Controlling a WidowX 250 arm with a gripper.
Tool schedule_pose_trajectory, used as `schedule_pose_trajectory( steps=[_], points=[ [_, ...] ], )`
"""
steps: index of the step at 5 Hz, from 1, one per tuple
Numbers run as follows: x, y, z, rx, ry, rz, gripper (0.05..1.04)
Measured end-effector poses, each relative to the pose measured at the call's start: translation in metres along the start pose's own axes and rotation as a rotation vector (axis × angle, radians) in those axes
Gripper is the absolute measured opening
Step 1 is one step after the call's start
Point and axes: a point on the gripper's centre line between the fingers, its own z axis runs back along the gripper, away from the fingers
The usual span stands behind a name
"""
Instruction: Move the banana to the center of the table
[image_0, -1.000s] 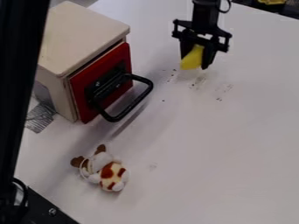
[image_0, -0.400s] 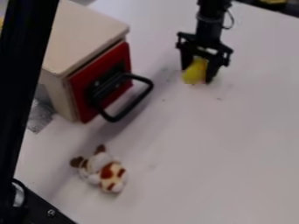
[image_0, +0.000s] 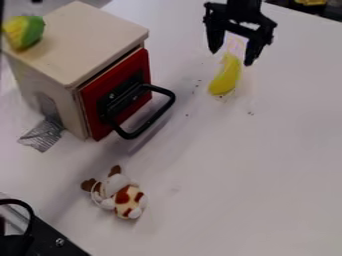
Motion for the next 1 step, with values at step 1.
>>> schedule_pose_trajectory(
  steps=[1],
  points=[
    [-0.0124,-0.004,0.0245,-0.025,-0.01,-0.004,0.999]
  ],
)
